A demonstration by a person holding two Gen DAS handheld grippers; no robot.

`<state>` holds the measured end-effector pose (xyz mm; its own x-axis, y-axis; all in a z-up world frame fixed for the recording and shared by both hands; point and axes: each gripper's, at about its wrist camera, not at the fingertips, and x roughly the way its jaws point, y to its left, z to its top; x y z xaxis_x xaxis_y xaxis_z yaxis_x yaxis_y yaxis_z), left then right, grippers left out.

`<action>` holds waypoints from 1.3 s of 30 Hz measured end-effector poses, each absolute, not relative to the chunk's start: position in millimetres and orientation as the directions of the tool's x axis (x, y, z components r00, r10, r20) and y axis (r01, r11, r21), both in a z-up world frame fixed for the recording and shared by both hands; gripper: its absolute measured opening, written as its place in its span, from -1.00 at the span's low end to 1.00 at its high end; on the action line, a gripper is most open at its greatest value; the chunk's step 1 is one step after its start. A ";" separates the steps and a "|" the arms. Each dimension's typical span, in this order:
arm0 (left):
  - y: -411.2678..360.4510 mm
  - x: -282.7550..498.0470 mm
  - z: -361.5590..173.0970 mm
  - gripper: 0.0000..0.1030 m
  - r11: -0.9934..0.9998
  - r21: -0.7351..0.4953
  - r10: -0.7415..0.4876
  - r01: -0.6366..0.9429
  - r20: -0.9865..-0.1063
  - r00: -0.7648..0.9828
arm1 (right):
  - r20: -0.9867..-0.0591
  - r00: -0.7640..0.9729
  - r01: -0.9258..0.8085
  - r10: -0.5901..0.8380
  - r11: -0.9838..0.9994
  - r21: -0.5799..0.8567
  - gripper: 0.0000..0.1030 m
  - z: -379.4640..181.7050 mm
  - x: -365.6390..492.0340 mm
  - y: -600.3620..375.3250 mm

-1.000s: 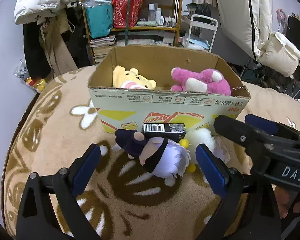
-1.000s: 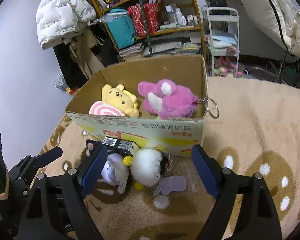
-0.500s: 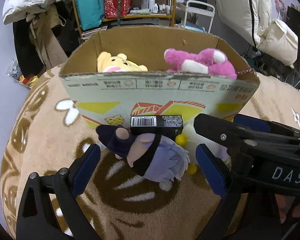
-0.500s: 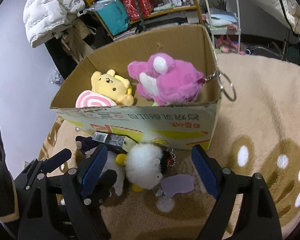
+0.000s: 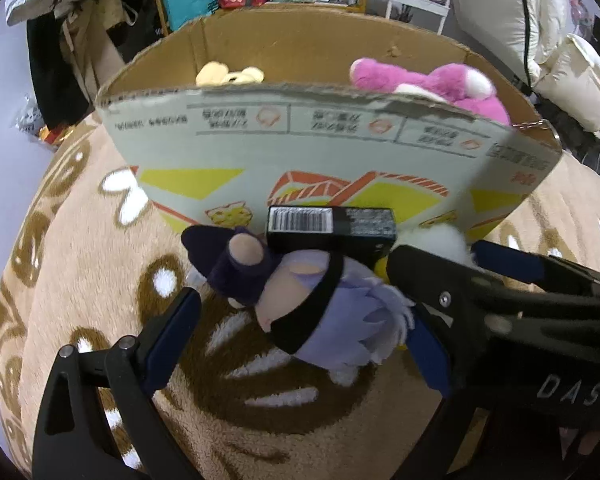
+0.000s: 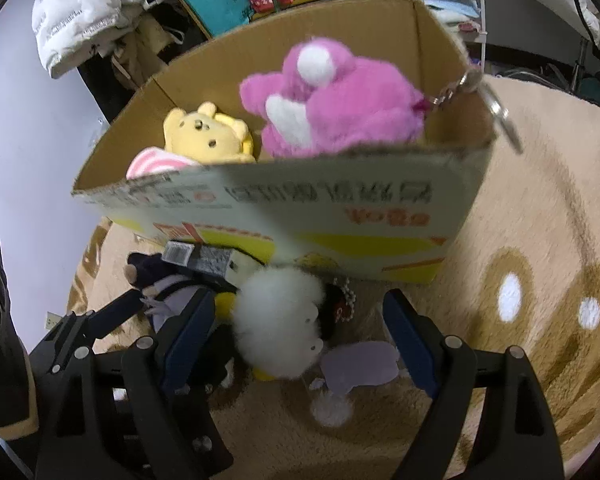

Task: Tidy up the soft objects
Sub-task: 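Lower the left tool onto the purple doll while the right tool approaches the white plush, then close the left tool on the purple doll while the right tool grasps the white plush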

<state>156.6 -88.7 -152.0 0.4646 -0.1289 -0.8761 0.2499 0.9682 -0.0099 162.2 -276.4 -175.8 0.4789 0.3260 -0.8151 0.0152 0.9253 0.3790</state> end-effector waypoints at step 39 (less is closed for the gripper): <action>-73.4 128.9 -146.7 0.15 0.981 -0.013 -0.113 0.193 -0.849 0.517 | -0.825 0.466 -0.013 0.319 0.935 0.354 -0.16 -168.2 158.7 -274.1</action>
<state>128.9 -73.4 -146.7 0.5171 -0.1125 -0.8485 0.1929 0.9811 -0.0126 158.7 -274.1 -168.2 0.4658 0.3193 -0.8253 -0.0131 0.9350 0.3544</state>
